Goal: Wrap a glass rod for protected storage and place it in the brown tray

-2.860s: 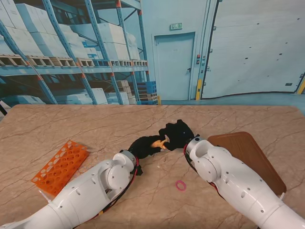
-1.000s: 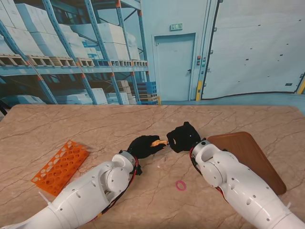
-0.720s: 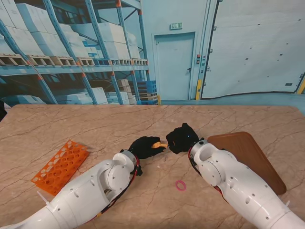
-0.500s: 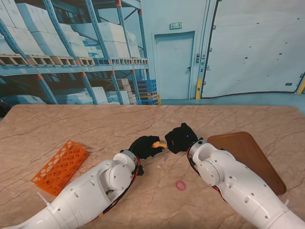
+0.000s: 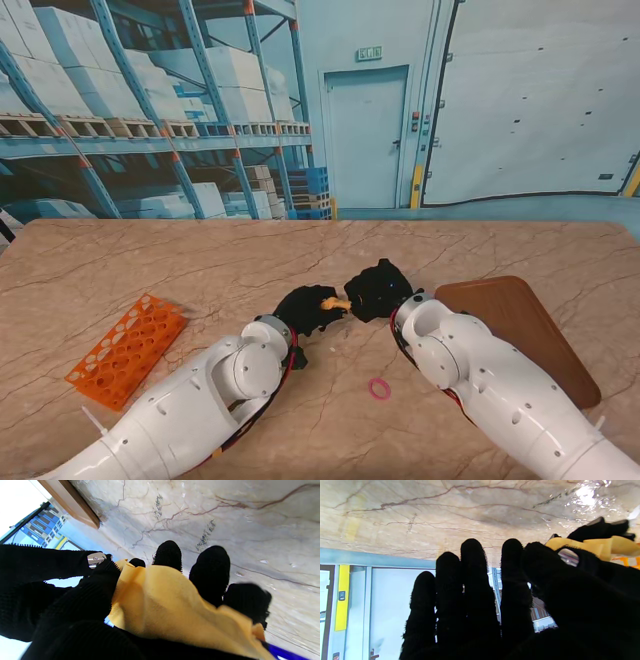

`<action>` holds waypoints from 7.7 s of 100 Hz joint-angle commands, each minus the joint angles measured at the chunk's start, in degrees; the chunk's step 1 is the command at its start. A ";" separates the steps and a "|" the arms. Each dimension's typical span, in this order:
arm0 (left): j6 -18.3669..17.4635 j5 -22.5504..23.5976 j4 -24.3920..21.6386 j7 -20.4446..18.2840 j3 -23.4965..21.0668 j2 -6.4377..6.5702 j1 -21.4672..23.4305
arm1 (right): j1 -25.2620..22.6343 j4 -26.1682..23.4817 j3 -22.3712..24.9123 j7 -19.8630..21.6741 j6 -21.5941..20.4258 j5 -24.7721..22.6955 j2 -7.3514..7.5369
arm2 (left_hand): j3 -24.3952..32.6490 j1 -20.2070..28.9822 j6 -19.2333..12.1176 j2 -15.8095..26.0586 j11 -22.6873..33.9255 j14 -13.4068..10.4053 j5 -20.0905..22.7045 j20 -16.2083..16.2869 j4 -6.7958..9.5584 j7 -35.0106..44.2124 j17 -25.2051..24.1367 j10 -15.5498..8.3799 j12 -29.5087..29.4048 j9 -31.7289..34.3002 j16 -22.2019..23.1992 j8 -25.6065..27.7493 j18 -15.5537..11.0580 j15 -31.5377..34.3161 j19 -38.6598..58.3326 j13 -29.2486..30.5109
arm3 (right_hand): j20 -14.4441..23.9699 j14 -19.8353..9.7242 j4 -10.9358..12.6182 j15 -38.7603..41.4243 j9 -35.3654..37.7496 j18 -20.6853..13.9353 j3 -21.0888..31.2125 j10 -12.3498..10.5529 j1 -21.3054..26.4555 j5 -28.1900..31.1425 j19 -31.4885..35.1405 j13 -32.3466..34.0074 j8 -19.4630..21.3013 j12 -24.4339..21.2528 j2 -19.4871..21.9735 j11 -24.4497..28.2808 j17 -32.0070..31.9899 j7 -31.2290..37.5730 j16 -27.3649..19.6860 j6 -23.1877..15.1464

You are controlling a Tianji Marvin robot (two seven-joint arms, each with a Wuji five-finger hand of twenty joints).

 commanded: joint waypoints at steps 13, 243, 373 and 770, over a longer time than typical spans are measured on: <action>2.02 0.25 -0.29 1.89 0.08 -1.33 0.48 | -0.11 -0.63 -0.53 0.86 0.18 0.32 -0.34 | 1.45 -6.13 -0.94 3.51 18.72 -7.77 3.55 3.71 -0.28 2.25 9.78 -6.86 11.49 5.83 10.22 1.15 -18.02 25.75 26.34 6.24 | 1.24 -0.05 -1.81 0.57 1.04 1.22 1.79 2.06 1.86 1.91 -0.84 -0.03 -0.18 0.59 -1.23 0.99 -0.25 1.34 0.32 -2.06; 0.43 4.03 -11.04 -3.49 -8.24 3.76 8.19 | -27.71 -15.93 14.69 -1.81 -3.85 -22.93 3.67 | 12.27 -24.81 6.41 0.03 29.74 -21.11 4.68 17.59 9.22 -4.21 11.29 -17.03 25.81 7.99 11.84 5.35 -26.54 33.82 26.53 6.43 | -3.66 -5.66 8.52 -12.38 -50.24 -0.79 -3.83 5.98 -9.74 -37.82 -9.65 -14.61 19.05 2.80 -3.45 4.66 -4.56 -8.54 -7.88 2.29; 1.88 1.25 -9.75 -5.44 -7.09 3.43 6.68 | -31.46 -19.32 17.90 -0.47 -5.79 -23.06 3.59 | 8.89 -22.26 6.89 2.03 29.28 -18.86 5.12 17.93 8.74 -5.29 11.13 -15.65 25.64 7.82 11.92 6.15 -24.23 33.76 26.53 6.39 | -5.33 -5.95 2.58 -11.18 -40.92 -1.07 -2.36 3.42 -2.06 -21.45 -7.96 -13.26 15.34 3.55 6.91 6.21 -5.17 12.30 -8.84 -13.82; -8.58 6.39 -9.03 -6.48 -4.65 4.87 5.56 | -14.91 -11.99 12.40 -4.41 2.50 -2.28 -0.60 | -2.08 -24.40 6.73 19.23 27.98 -14.95 4.97 20.24 15.87 -8.42 10.98 -12.03 26.85 6.88 12.81 4.81 -21.58 34.04 26.53 6.31 | -3.30 -4.60 2.98 -13.94 -32.54 -0.22 -4.97 2.09 -7.68 -21.09 -10.74 -10.70 9.94 3.71 4.54 3.11 -4.40 3.04 -7.28 -8.93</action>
